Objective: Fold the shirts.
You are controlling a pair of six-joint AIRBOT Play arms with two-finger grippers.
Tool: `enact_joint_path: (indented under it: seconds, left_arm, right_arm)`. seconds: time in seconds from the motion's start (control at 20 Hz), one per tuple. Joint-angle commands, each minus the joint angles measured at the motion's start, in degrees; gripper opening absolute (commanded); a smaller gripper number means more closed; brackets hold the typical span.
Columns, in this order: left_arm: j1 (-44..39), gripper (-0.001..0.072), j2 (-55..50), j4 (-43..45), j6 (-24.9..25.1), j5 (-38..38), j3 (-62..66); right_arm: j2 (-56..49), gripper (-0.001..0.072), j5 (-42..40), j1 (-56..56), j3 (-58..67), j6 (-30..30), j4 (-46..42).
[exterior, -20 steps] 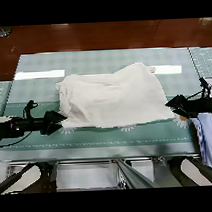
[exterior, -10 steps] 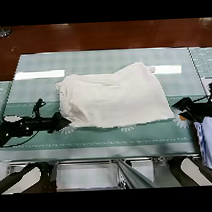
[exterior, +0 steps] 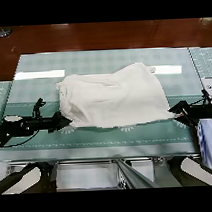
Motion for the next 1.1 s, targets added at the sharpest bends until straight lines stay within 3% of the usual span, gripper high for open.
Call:
enact_joint_path:
  seconds: [0.0,0.2,0.25,0.3,0.35,0.45,0.55,0.75,0.9,1.05]
  left_arm:
    - [0.0,0.0021,0.0,-0.3,0.0,0.0,0.0]
    - [0.0,0.0021,0.0,-0.3,0.0,0.0,0.0]
    - [0.0,0.0021,0.0,-0.3,0.0,0.0,0.0]
    - [0.0,0.0021,0.0,-0.3,0.0,-0.1,0.3]
    - [0.0,0.0021,0.0,-0.3,0.0,-0.7,1.4]
    - [0.9,0.0021,0.7,-2.9,0.0,-4.5,6.3]
    - [2.3,0.002,3.4,-11.2,0.2,-7.8,15.5]
    - [2.5,0.0019,9.2,-16.5,-0.9,-5.4,42.4]
    - [3.1,0.0019,10.6,-7.6,-8.1,-4.6,64.5]
    - [4.0,0.0019,12.2,7.2,-16.2,-5.4,82.4]
  right_arm:
    - [-5.2,0.0615,-1.5,1.8,1.5,-2.8,4.9]
    - [-8.0,0.0615,-4.6,11.2,6.4,-1.1,4.8]
    - [-8.6,0.0536,-5.1,13.4,7.7,-0.9,4.7]
    - [-9.2,0.0204,-4.7,15.3,9.2,-0.9,4.7]
    - [-9.4,0.004,-3.9,16.9,10.6,-1.8,4.7]
    - [-9.4,0.0039,0.5,19.8,16.8,-1.9,4.6]
    - [-7.5,0.0039,4.9,22.6,28.0,-2.9,4.8]
    - [-2.8,0.0039,4.1,24.8,57.5,5.0,-1.7]
    - [1.7,0.0039,4.7,24.8,73.0,7.6,-6.4]
    - [10.4,0.0039,5.0,24.8,78.6,7.7,-9.7]
